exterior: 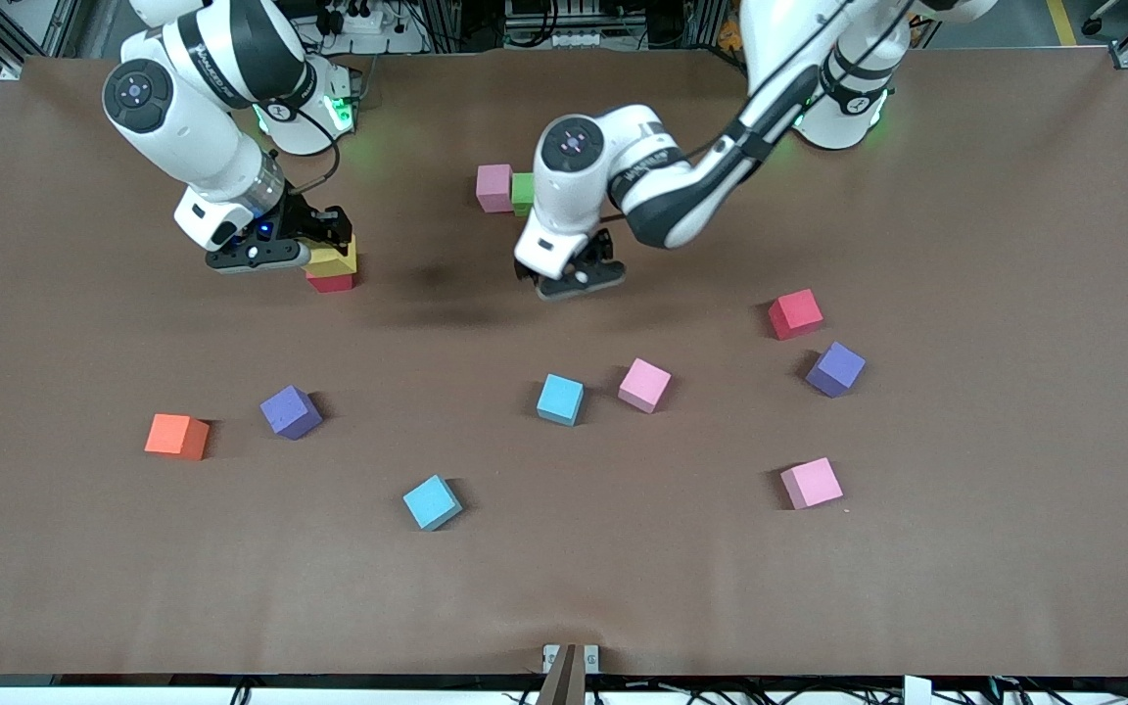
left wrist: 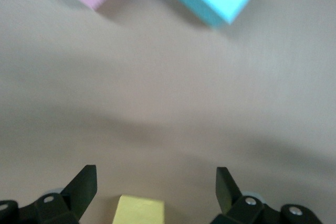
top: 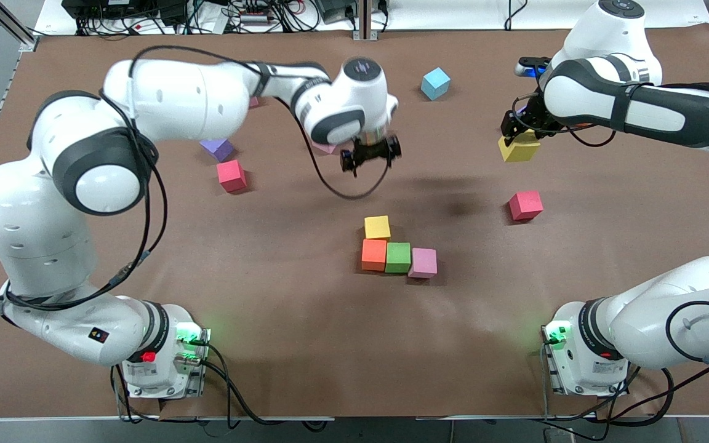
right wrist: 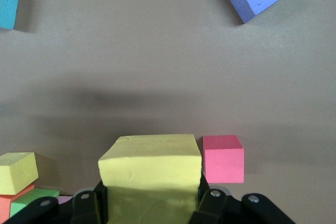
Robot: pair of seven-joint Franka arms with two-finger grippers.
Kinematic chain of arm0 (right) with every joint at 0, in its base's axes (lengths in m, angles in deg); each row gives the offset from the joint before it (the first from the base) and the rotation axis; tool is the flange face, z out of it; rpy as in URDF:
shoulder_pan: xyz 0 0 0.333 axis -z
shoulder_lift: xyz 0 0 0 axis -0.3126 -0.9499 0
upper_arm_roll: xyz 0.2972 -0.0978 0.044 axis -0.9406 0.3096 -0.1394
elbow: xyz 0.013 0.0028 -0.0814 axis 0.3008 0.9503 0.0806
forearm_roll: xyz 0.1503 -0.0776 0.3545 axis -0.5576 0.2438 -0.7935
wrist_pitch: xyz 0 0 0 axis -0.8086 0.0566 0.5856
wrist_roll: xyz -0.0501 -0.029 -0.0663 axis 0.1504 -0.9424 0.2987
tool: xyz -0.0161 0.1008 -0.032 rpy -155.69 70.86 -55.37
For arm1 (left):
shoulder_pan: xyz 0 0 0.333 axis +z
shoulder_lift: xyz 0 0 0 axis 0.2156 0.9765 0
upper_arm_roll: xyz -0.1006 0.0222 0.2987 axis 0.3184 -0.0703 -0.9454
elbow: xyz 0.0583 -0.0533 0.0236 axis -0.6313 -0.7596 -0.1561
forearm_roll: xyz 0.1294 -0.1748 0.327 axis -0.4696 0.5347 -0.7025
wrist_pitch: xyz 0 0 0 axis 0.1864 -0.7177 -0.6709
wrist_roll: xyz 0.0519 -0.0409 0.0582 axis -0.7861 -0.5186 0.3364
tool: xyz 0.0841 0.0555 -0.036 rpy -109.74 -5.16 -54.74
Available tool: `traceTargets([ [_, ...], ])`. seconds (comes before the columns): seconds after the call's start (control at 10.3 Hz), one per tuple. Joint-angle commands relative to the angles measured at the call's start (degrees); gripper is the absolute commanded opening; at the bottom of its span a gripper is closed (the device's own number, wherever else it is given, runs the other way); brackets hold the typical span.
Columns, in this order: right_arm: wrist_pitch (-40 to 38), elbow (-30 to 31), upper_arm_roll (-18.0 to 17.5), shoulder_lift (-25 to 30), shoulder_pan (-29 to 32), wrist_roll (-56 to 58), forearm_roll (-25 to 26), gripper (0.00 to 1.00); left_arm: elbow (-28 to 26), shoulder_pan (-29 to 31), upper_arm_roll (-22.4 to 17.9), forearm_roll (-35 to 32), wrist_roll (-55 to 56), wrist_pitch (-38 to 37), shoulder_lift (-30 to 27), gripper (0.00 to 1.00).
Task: Form number 2 with 11 blocks
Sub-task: 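Open the left gripper and lift it off the placed cube, then reach the left gripper down to the cyan cube and grasp it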
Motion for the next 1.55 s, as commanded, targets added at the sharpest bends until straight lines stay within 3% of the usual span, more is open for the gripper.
traceTargets([
  [0.0,0.68,-0.95,-0.12,-1.34,0.32,0.41,0.47,0.36,5.23,2.33,0.27,0.90,11.83,-1.24,3.40,1.00],
  [0.48,2.27,-2.36,-0.20,-3.37,-0.29,-0.38,-0.14,0.36,16.55,0.76,-5.87,0.81,29.78,-0.89,11.74,1.00],
  [0.87,3.85,-2.44,-0.12,-4.42,-0.21,-1.43,-0.23,0.36,21.50,-6.26,-16.33,1.16,35.16,4.18,16.15,1.00],
  [1.45,4.20,-2.45,-0.12,-4.60,-0.21,-1.43,-0.23,0.36,23.26,-7.77,-16.69,1.07,36.14,7.81,19.05,1.00],
])
